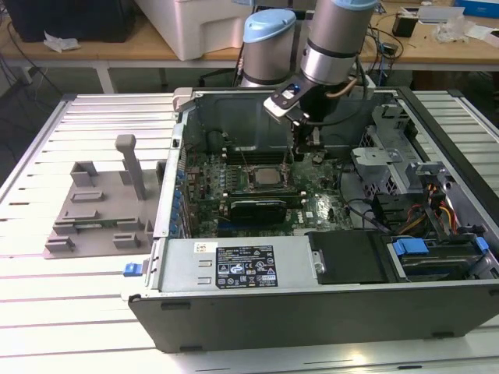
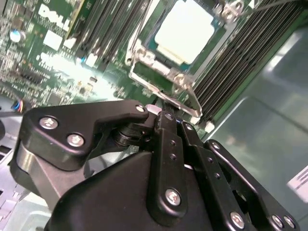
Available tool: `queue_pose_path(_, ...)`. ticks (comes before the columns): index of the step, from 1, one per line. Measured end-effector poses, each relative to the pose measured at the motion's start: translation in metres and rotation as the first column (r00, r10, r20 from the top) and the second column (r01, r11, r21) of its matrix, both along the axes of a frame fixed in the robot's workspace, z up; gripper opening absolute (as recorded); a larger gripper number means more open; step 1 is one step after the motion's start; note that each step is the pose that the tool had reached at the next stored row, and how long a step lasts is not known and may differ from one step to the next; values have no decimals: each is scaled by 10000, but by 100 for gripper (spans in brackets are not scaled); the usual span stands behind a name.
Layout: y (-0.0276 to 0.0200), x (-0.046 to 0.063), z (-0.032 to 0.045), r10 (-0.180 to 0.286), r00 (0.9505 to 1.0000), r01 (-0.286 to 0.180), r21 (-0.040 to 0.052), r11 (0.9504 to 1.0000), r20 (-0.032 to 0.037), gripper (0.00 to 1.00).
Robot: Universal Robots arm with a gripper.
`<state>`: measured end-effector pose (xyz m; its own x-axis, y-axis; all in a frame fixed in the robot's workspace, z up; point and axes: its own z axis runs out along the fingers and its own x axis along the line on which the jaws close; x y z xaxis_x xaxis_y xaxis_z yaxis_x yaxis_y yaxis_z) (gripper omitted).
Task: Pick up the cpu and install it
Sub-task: 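Close the cpu cover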
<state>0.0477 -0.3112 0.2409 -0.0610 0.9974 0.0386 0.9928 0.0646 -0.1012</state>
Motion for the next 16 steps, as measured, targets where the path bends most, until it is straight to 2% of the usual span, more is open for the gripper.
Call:
queue_pose_path(8,0,-137,-1,0,10000,0,24,10000,3,11)
queue_pose_path(10,0,-202,-21,2,10000,-2,39,10000,4,11)
queue_pose_path(16,-8,-499,-155,2,10000,-2,39,10000,4,11)
